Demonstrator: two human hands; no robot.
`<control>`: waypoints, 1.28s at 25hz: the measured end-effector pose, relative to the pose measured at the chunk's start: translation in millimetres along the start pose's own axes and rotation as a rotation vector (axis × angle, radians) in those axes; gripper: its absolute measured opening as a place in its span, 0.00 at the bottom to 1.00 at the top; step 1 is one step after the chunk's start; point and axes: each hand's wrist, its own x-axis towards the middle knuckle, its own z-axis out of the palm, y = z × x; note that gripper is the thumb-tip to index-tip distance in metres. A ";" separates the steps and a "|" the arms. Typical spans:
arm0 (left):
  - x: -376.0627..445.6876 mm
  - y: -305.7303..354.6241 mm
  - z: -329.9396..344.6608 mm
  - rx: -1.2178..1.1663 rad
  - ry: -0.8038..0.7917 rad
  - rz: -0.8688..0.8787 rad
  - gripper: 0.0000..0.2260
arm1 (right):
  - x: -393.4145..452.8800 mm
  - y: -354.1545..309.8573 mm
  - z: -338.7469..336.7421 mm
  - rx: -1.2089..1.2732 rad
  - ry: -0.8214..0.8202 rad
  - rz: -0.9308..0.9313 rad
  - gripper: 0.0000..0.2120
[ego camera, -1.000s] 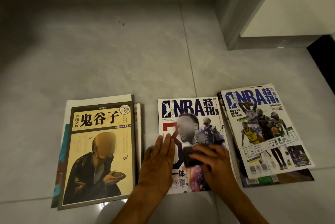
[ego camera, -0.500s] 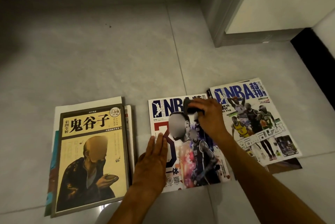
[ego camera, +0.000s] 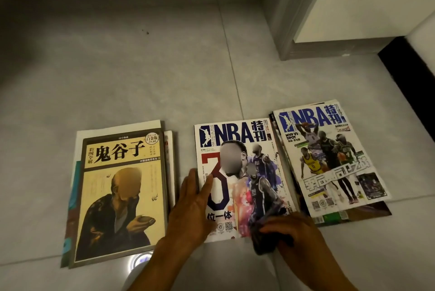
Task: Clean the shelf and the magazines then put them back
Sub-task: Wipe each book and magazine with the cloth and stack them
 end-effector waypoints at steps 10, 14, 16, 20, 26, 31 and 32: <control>-34.6 35.0 4.3 -1.006 0.362 -0.319 0.31 | 31.5 -20.4 27.1 -0.279 0.091 0.241 0.27; -37.1 43.6 8.9 -1.229 0.048 -0.334 0.26 | 13.3 -36.2 42.5 -0.115 0.118 0.320 0.25; -40.9 48.5 20.7 -1.111 0.056 -0.336 0.26 | 21.2 -50.7 35.5 0.252 0.150 0.468 0.20; -53.2 53.6 -0.3 -0.908 0.376 -0.174 0.17 | 46.0 -79.3 -3.1 0.779 0.308 0.588 0.19; -53.6 34.9 -42.0 -0.951 0.680 -0.006 0.06 | 71.0 -153.3 -11.0 0.048 0.432 -0.188 0.18; -58.6 24.1 -35.8 -0.883 0.655 0.074 0.11 | 103.0 -125.6 -3.8 -0.424 0.174 -0.587 0.23; -59.5 21.2 -33.5 -0.890 0.630 0.073 0.07 | 114.6 -111.8 -13.3 -0.465 0.164 -0.526 0.26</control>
